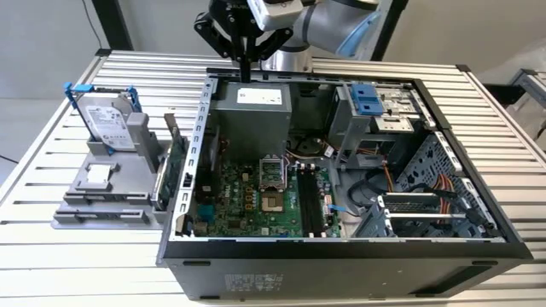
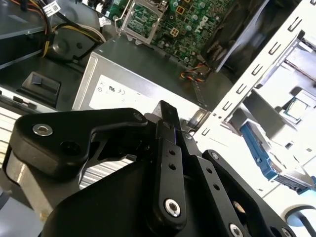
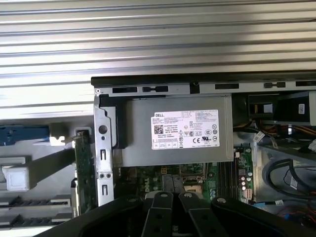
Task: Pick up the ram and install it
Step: 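Reach for the ram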
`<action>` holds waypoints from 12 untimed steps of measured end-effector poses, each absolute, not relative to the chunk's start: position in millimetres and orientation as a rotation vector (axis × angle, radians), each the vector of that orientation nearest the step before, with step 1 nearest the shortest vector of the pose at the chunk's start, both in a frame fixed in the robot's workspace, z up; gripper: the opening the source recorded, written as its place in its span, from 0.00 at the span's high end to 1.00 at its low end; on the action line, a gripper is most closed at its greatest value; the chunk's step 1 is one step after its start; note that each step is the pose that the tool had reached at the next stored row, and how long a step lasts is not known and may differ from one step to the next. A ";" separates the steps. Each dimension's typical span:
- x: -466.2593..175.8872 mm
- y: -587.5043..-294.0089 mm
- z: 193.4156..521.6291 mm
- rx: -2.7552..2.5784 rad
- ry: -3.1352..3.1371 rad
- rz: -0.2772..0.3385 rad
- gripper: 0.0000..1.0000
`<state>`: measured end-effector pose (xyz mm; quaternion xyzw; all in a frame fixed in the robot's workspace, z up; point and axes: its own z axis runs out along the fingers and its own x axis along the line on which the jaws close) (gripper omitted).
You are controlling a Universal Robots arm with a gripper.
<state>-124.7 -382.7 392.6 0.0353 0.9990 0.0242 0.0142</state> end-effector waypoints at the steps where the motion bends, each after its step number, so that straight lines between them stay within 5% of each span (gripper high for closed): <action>1: -125.6 -382.7 392.6 0.110 3.110 0.075 1.00; 12: -141.4 -382.7 392.6 0.110 3.110 0.075 1.00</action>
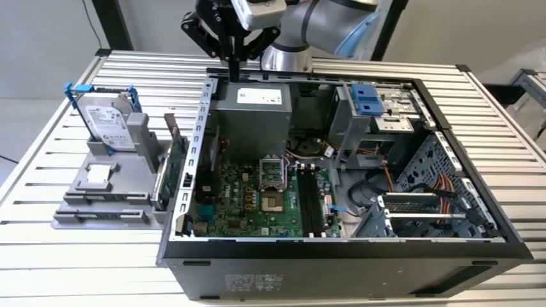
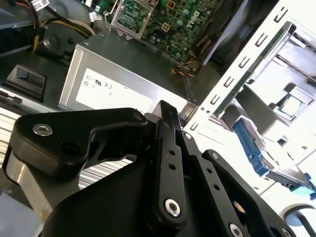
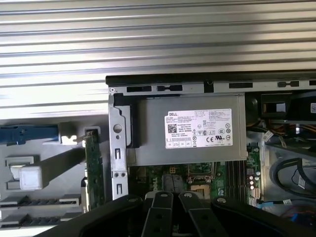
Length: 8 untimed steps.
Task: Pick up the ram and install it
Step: 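Reach for the ram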
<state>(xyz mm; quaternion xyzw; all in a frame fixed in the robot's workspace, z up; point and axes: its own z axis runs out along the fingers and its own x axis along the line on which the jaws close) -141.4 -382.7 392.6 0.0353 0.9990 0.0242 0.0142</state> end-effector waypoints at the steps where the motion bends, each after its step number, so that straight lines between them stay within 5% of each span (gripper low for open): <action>1: -142.9 -382.7 392.6 0.110 3.110 0.075 1.00; 8: -153.8 -382.7 392.6 0.110 3.111 0.075 1.00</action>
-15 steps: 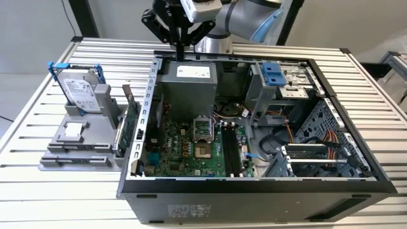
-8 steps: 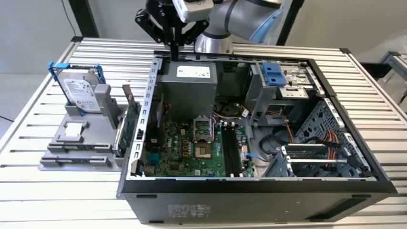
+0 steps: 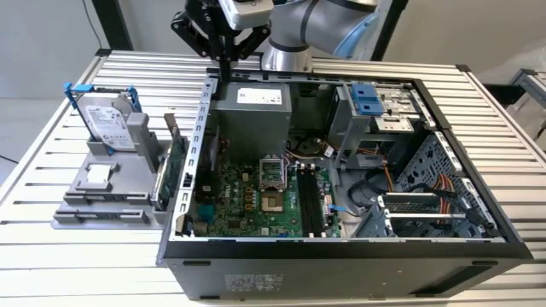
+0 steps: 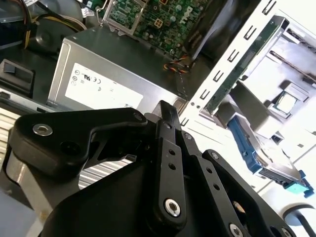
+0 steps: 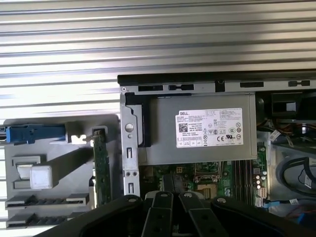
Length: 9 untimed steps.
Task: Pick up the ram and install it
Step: 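Reach for the ram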
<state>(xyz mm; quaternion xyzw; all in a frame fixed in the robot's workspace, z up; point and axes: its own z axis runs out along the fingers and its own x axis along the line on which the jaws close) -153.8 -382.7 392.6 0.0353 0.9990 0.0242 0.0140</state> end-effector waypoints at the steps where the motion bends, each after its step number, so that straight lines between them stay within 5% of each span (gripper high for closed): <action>1: -155.4 -382.7 392.6 0.110 3.111 0.075 1.00; 9: -168.7 -382.7 392.6 0.110 3.116 0.075 1.00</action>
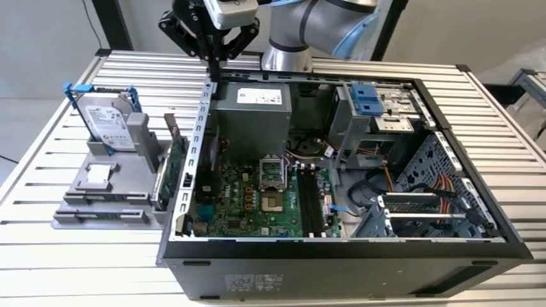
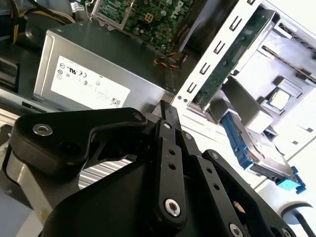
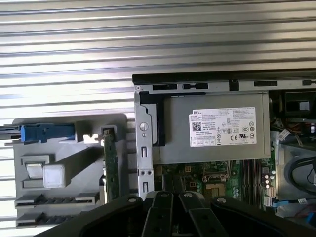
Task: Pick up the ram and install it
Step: 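Reach for the ram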
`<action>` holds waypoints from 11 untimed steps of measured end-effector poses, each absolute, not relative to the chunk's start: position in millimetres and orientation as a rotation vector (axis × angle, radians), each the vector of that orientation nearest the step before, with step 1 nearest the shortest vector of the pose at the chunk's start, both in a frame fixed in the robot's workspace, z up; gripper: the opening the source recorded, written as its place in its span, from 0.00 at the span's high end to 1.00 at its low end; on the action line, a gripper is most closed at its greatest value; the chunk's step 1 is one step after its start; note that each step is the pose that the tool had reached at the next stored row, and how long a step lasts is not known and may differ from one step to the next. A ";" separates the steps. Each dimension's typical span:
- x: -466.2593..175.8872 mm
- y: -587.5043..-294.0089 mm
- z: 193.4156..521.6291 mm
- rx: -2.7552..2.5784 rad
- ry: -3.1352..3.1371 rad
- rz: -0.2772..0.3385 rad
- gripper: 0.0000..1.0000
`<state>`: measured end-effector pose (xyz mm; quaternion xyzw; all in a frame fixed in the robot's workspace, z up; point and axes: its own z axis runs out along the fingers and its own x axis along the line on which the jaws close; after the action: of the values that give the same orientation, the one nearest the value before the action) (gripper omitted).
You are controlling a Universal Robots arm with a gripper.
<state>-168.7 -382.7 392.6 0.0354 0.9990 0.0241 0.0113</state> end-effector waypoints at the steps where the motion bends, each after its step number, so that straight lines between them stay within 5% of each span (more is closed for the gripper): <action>1: -170.5 -382.7 392.7 0.110 3.117 0.075 1.00; 11: -188.7 -382.7 392.6 0.110 3.117 0.075 1.00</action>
<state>-188.7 -382.7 392.6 0.0354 0.9990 0.0241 0.0107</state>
